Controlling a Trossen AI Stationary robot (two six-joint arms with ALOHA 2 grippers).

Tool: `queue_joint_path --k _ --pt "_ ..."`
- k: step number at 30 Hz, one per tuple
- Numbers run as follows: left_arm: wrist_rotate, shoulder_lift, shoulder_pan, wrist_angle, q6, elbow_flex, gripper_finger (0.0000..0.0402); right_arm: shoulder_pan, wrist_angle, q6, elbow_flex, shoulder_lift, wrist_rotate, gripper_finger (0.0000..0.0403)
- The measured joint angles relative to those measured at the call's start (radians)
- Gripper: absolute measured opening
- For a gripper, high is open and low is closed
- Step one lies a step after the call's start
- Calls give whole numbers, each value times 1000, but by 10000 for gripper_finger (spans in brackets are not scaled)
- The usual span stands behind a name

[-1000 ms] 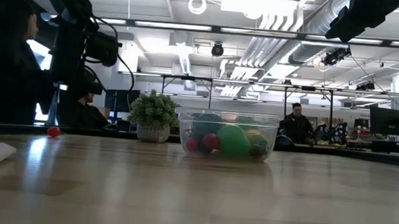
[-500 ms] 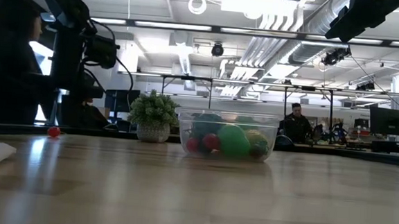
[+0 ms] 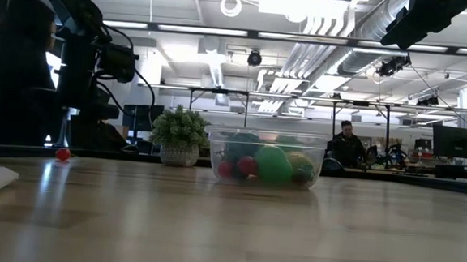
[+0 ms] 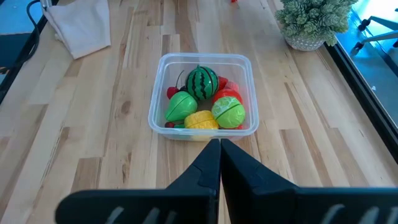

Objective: Pick and placing Produce into tupperware
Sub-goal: Put the red cherry into the transparent bin

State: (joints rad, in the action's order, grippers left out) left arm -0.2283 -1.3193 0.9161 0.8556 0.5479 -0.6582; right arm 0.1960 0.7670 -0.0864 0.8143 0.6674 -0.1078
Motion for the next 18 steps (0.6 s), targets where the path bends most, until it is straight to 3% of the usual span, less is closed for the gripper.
queue_joint_path --k 18 --pt "26 -1 0 -129 -1 101 241 0 0 0 0 0 0 2"
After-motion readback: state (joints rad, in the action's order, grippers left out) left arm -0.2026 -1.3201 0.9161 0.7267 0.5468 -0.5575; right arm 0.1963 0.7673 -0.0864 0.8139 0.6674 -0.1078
